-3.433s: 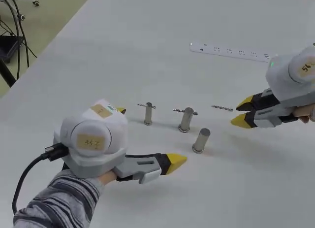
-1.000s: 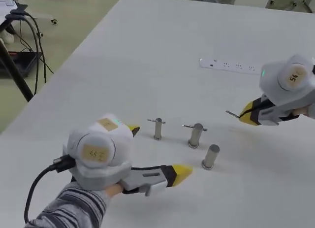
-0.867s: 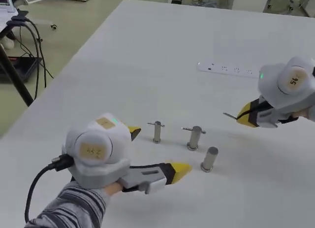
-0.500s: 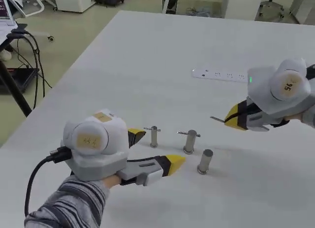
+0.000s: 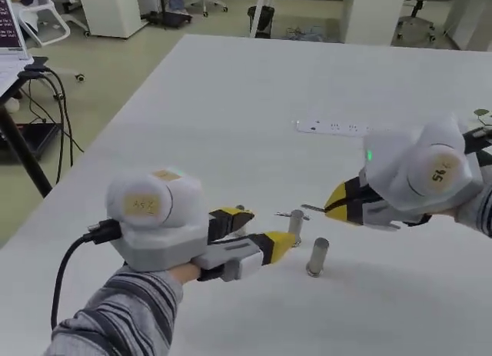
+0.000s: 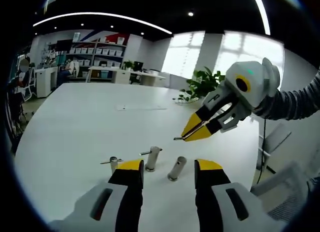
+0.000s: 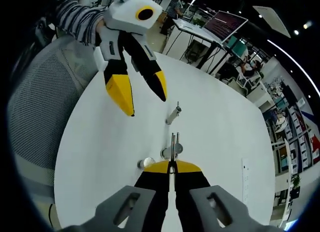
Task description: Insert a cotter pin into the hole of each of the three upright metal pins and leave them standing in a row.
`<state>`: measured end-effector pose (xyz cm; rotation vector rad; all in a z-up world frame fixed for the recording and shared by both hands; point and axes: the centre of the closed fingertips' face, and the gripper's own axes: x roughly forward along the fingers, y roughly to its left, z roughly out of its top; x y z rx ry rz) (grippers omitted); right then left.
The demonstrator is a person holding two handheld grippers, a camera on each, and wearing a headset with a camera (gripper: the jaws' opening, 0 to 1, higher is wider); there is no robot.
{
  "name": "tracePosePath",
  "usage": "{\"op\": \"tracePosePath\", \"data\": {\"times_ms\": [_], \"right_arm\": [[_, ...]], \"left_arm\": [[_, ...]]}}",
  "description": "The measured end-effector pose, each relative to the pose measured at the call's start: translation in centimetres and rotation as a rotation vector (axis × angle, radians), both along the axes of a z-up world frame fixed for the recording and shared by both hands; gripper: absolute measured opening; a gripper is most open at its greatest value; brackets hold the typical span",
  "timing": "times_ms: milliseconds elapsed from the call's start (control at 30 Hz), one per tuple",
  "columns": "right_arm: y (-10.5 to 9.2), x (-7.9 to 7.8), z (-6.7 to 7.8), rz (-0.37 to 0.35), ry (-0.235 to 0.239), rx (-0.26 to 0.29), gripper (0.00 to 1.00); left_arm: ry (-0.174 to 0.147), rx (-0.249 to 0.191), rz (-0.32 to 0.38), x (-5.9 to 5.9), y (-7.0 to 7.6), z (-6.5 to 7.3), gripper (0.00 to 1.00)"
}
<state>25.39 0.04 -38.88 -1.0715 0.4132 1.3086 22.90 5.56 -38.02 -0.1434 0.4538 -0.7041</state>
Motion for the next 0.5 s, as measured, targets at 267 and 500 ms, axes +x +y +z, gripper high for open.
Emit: {"op": "tracePosePath", "data": {"times_ms": [267, 500], "right_arm": [[0.3, -1.9, 0.1, 0.052, -0.018, -0.002, 0.0], [0.6, -3.3, 0.3, 0.076, -0.025, 0.01, 0.0]], "left_arm": [[0.038, -0.087, -0.017, -0.6, -1.8, 0.6, 0.27], [0.08, -0.152, -0.018, -1.2, -2.8, 0.7, 0.2]]}}
